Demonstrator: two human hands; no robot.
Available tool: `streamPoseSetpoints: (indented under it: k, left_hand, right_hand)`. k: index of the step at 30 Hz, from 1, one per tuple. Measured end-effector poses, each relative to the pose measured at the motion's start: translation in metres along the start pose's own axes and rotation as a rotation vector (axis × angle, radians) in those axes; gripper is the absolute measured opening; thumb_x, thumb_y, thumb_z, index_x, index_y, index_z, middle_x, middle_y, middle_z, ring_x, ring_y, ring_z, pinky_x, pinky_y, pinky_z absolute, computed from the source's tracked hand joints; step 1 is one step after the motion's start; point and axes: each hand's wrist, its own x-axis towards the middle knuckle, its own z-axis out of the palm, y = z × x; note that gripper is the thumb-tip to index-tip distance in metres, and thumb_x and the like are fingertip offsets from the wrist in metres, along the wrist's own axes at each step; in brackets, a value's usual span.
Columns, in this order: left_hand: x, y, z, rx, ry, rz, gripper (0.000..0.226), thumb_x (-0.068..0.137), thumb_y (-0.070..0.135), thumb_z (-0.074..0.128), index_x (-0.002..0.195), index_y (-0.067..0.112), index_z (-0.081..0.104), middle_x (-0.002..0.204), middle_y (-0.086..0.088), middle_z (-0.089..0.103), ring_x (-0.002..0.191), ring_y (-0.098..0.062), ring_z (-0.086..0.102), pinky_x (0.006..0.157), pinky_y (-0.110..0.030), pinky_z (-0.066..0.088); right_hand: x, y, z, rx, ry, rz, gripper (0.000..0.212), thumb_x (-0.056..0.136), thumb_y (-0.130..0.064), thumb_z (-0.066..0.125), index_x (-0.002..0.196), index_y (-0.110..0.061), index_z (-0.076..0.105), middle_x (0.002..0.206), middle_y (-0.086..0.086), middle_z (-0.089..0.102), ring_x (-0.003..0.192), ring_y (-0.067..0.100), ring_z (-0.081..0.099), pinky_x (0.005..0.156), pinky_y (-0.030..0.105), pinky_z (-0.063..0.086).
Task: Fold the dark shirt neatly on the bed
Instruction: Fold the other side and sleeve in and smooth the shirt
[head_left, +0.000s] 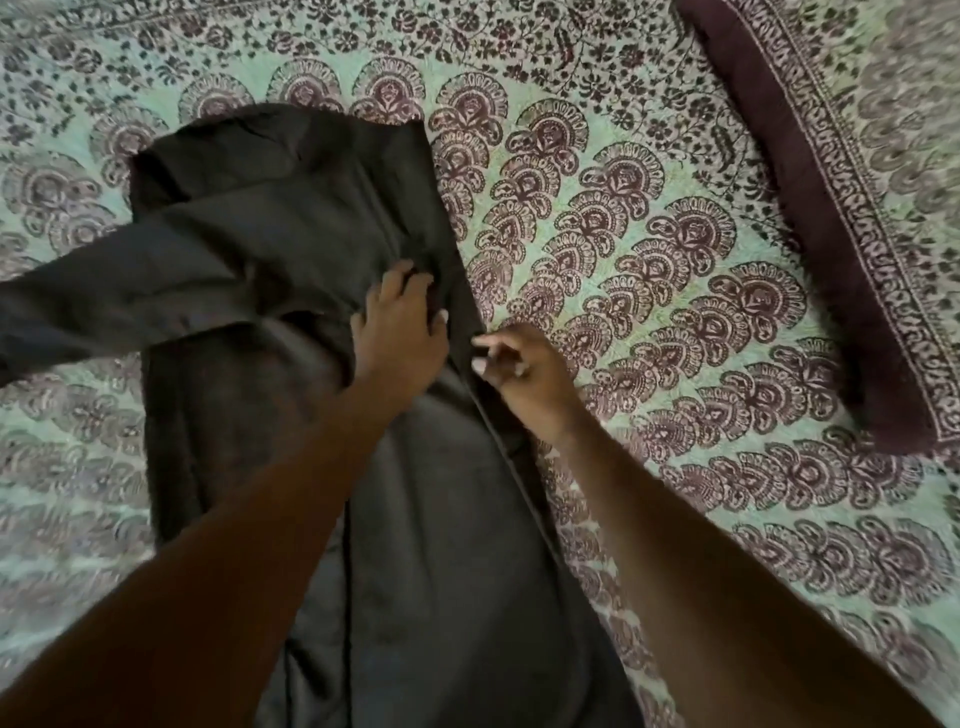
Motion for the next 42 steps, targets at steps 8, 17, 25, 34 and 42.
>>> streamPoseSetpoints:
  k: [8, 17, 25, 34, 42]
  left_hand:
    - [-0.184, 0.023, 0.046, -0.476, 0.052, -0.125, 0.02, 0.094, 0.017, 0.058, 0.113, 0.011, 0.059, 0.072, 0.016, 0.058, 0.064, 0.007, 0.059, 0.065, -0.028, 0.05]
    - [-0.316, 0.091, 0.091, -0.476, -0.257, -0.47, 0.029, 0.086, 0.036, 0.07, 0.104, 0.016, 0.059, 0.101, -0.002, 0.067, 0.095, -0.026, 0.066, 0.081, -0.041, 0.057]
    - [-0.341, 0.06, 0.081, -0.481, -0.068, -0.592, 0.02, 0.094, 0.006, 0.061, 0.113, 0.01, 0.067, 0.087, -0.001, 0.07, 0.076, -0.015, 0.067, 0.063, -0.015, 0.041]
    - [-0.36, -0.014, 0.08, -0.459, -0.099, -0.505, 0.015, 0.087, 0.017, 0.08, 0.09, 0.013, 0.066, 0.077, -0.005, 0.067, 0.084, -0.033, 0.069, 0.069, -0.035, 0.045]
    - [-0.361, -0.027, 0.085, -0.485, -0.191, -0.503, 0.027, 0.085, 0.02, 0.081, 0.087, 0.023, 0.054, 0.082, -0.006, 0.063, 0.093, -0.037, 0.066, 0.074, -0.034, 0.047]
  right_hand:
    - [-0.079, 0.004, -0.033, -0.127, -0.022, 0.152, 0.014, 0.094, -0.004, 0.071, 0.103, -0.011, 0.078, 0.102, 0.0, 0.077, 0.092, 0.013, 0.072, 0.087, 0.026, 0.058]
    - [-0.158, 0.016, -0.06, -0.126, -0.351, 0.3, 0.024, 0.099, -0.003, 0.065, 0.118, -0.012, 0.076, 0.098, -0.004, 0.073, 0.079, -0.011, 0.067, 0.083, 0.012, 0.056]
    - [-0.172, 0.019, -0.033, -0.082, -0.198, 0.167, 0.021, 0.089, -0.01, 0.078, 0.11, -0.013, 0.078, 0.085, -0.004, 0.074, 0.079, 0.009, 0.07, 0.081, 0.03, 0.06]
    - [-0.188, 0.009, -0.002, -0.362, -0.278, -0.075, 0.027, 0.091, -0.009, 0.074, 0.118, -0.013, 0.073, 0.095, 0.003, 0.07, 0.08, 0.011, 0.067, 0.081, 0.032, 0.057]
    - [-0.168, -0.016, 0.002, -0.939, -0.531, -0.483, 0.058, 0.091, -0.004, 0.063, 0.141, -0.033, 0.057, 0.11, 0.006, 0.042, 0.097, 0.026, 0.05, 0.078, 0.039, 0.052]
